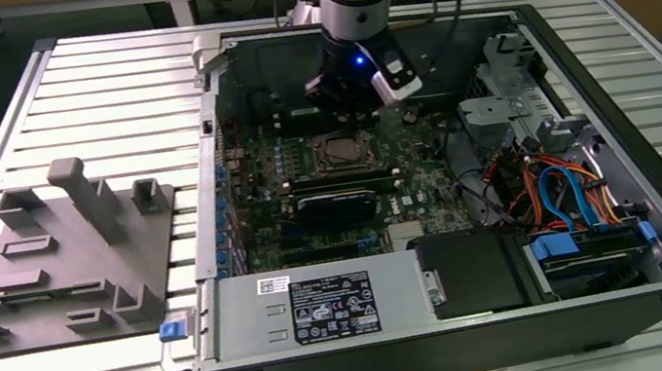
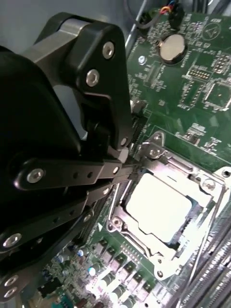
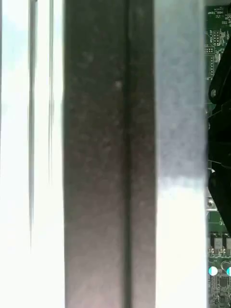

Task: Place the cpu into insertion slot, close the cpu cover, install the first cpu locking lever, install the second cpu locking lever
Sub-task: 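Install the first cpu locking lever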

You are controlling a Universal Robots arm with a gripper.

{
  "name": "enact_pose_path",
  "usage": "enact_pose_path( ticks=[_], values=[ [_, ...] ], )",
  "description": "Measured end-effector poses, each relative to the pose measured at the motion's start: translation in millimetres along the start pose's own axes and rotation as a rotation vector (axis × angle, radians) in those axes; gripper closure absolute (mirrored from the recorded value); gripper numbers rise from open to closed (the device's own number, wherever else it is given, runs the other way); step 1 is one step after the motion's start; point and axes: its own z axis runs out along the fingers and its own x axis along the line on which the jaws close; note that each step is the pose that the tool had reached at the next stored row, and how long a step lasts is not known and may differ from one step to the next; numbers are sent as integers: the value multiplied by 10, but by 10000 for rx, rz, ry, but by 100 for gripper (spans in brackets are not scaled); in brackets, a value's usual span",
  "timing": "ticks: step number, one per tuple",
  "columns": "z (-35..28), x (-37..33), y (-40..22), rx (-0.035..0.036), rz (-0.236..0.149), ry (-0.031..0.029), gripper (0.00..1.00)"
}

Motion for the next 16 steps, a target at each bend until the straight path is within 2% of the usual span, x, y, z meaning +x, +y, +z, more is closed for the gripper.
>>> enact_pose_path(
  ticks=[4, 8, 16],
  values=[
    [-3, 62, -1, -111, -5, 1, 89],
    [-4, 114, -2, -121, -67, 4, 89],
    [-6, 145, -1, -122, -220, 16, 89]
  ],
)
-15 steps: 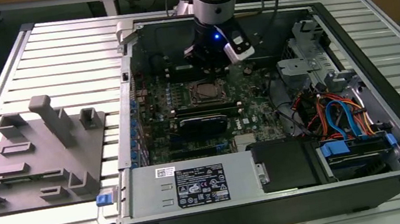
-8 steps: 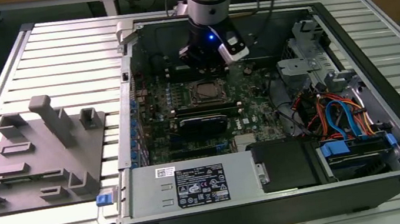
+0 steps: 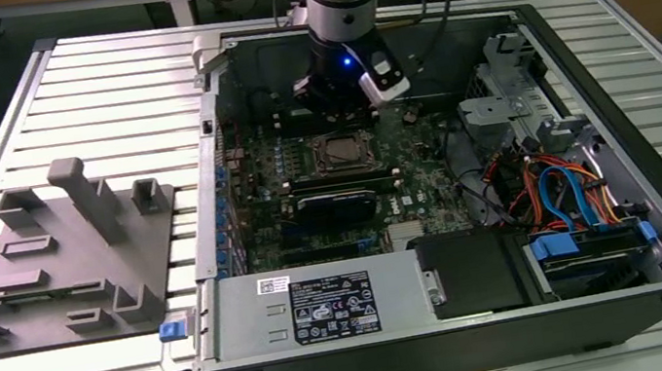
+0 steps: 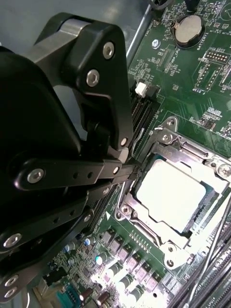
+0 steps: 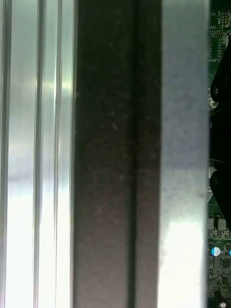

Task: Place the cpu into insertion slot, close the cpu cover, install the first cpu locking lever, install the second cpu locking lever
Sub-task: 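Install the first cpu locking lever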

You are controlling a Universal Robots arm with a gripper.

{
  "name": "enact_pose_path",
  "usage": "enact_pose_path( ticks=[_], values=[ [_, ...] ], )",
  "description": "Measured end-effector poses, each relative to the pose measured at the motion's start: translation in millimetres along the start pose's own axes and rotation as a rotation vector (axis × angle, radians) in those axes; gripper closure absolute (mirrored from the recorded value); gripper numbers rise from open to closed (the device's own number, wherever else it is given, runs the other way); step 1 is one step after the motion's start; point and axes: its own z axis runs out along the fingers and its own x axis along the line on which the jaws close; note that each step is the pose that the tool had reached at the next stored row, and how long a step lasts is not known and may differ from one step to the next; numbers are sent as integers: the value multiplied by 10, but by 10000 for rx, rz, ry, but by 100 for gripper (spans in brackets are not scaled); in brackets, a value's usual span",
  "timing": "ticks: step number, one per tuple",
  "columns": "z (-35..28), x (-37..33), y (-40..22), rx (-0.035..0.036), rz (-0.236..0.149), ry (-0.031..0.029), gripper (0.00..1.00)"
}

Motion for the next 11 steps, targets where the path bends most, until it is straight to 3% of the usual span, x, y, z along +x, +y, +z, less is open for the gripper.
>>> enact_pose_path(
  ticks=[11],
  values=[
    [0, -4, 38, -2, -16, 2, 89]
  ],
)
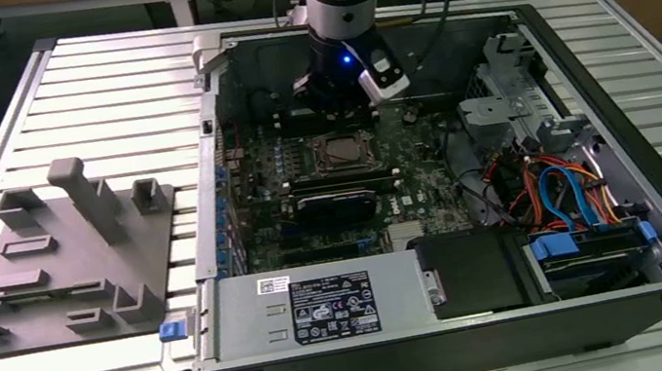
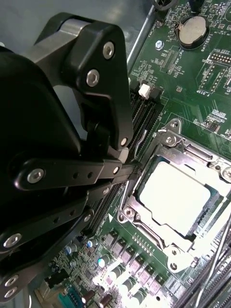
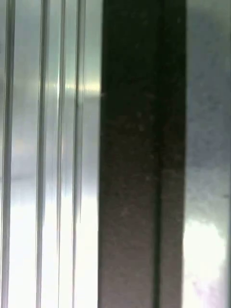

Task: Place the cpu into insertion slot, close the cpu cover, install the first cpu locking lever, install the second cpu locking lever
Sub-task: 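Install the first cpu locking lever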

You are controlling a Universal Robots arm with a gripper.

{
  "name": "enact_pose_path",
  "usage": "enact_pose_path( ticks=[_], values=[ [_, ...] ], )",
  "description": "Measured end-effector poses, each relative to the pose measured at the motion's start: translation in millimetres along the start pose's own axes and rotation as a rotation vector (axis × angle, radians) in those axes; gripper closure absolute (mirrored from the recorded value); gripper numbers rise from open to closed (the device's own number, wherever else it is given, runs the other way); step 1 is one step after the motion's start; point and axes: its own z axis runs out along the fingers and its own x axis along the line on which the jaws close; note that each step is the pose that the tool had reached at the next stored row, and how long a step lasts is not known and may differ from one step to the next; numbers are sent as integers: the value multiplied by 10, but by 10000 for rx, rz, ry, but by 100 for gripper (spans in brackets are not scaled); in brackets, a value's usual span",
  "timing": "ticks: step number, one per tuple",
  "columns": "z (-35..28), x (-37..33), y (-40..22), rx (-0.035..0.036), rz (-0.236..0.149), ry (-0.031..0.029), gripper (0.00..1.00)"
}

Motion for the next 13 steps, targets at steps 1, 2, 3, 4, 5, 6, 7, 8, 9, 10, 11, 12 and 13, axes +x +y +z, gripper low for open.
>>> enact_pose_path(
  ticks=[1, 2, 3, 4, 5, 6, 7, 8, 9, 10, 11, 12, 13],
  values=[
    [0, -2, 4, 0, 0, 0, 89],
    [0, -6, 7, 1, 1, 0, 89],
    [0, -10, 9, 3, 1, 0, 89],
    [0, -15, 9, 2, 1, 1, 89],
    [1, -23, 10, 1, 2, 0, 89],
    [1, -31, 11, 1, 3, 0, 89],
    [1, -35, 11, 1, 4, -1, 89],
    [1, -40, 12, 1, 6, -1, 89],
    [1, -46, 13, 1, 7, -1, 89],
    [2, -53, 14, 1, 8, -1, 89],
    [2, -61, 15, 2, 9, -1, 89],
    [2, -67, 16, 1, 10, -1, 89],
    [2, -74, 17, 2, 11, -1, 89]
  ],
)
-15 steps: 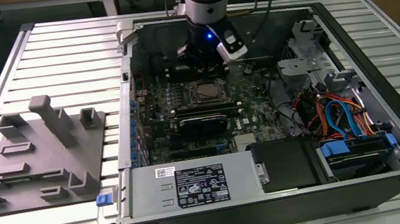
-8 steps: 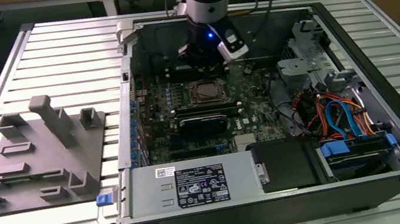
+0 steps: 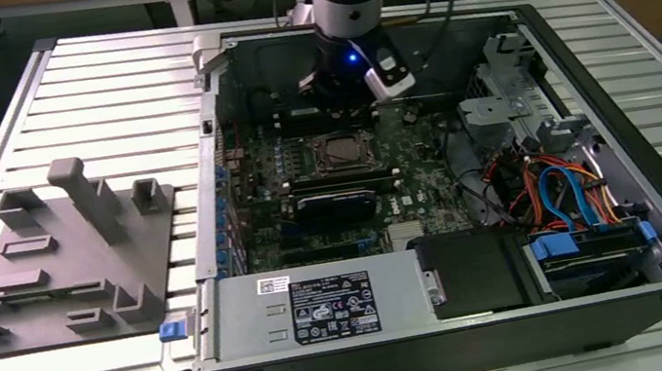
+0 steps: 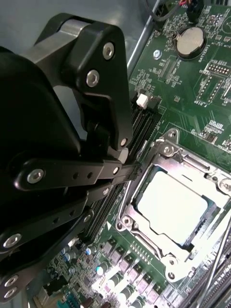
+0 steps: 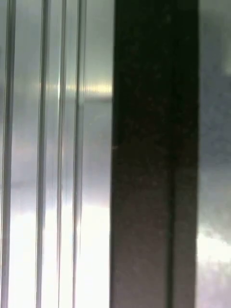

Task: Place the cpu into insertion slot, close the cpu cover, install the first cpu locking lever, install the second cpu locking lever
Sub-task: 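Install the first cpu locking lever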

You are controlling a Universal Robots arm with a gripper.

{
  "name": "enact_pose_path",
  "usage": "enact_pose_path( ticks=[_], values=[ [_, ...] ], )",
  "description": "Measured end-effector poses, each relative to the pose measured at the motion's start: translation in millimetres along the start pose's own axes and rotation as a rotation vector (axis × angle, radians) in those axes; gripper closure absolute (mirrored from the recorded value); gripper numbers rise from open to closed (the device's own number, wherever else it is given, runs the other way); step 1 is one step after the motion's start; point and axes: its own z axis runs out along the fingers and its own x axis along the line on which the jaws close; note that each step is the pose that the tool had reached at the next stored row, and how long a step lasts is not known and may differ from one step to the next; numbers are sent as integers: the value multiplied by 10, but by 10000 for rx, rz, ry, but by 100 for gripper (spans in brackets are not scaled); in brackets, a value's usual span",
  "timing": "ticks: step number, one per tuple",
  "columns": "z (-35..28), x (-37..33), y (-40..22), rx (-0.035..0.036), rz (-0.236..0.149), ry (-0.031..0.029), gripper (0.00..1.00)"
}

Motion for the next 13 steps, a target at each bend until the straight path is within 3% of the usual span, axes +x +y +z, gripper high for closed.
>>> enact_pose_path(
  ticks=[13],
  values=[
    [-18, -34, 7, 0, 1, 0, 89]
  ],
)
